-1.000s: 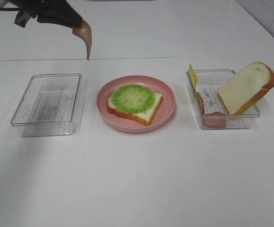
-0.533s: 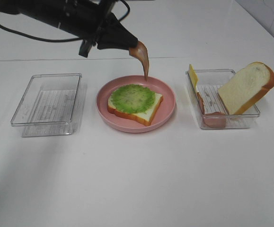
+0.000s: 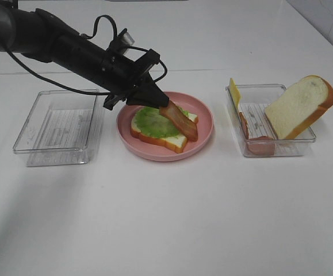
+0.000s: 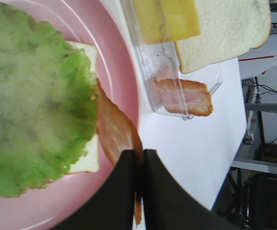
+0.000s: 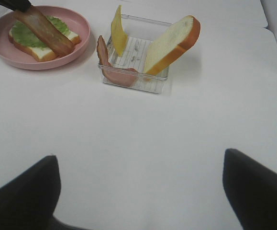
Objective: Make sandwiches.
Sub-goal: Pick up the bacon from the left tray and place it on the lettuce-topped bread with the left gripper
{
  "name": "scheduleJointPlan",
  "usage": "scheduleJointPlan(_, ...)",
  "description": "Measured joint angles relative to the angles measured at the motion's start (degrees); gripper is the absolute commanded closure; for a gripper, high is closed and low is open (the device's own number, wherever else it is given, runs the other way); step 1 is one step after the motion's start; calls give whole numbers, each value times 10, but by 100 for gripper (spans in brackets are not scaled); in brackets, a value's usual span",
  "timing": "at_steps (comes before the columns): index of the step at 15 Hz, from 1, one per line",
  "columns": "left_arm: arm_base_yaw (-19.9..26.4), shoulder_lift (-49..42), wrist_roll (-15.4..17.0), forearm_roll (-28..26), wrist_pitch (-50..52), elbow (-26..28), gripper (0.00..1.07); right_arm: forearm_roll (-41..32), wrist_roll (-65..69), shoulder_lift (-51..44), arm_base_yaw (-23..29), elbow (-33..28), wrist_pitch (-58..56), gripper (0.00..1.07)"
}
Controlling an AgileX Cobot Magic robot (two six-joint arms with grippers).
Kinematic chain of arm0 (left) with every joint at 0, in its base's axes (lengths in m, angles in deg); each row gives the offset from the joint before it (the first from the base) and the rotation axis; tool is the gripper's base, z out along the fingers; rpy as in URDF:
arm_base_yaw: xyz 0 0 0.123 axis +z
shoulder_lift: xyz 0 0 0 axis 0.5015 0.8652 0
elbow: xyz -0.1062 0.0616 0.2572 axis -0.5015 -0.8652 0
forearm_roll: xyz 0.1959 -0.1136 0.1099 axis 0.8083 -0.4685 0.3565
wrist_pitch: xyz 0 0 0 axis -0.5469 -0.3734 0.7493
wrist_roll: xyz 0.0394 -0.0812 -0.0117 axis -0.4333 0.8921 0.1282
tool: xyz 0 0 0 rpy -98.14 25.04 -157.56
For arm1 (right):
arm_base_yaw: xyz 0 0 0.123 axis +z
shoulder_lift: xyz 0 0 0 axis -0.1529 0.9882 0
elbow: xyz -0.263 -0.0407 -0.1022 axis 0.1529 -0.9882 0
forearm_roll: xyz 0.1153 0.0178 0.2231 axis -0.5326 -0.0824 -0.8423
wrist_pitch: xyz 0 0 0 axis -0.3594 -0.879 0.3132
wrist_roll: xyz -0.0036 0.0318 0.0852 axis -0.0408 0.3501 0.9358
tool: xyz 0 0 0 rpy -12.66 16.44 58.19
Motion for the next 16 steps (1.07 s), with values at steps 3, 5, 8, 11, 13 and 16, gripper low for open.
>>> scheduleJointPlan(3,1,0,0,18,27,0,107,0,0,0,0,0,0,26)
scheduleJointPlan(5,1,-1,3,24,36,0,107,0,0,0,0,0,0,26)
scheduleJointPlan(8,1,-9,49,82,49,0,107,0,0,0,0,0,0,26)
scheduleJointPlan(11,1,-10,106,160,52,0,107,0,0,0,0,0,0,26)
scheduleJointPlan(13,2,-10,115,168,60,0,107,0,0,0,0,0,0,26)
scheduleJointPlan(16,3,-10,117,172,74,7,107,0,0,0,0,0,0,26)
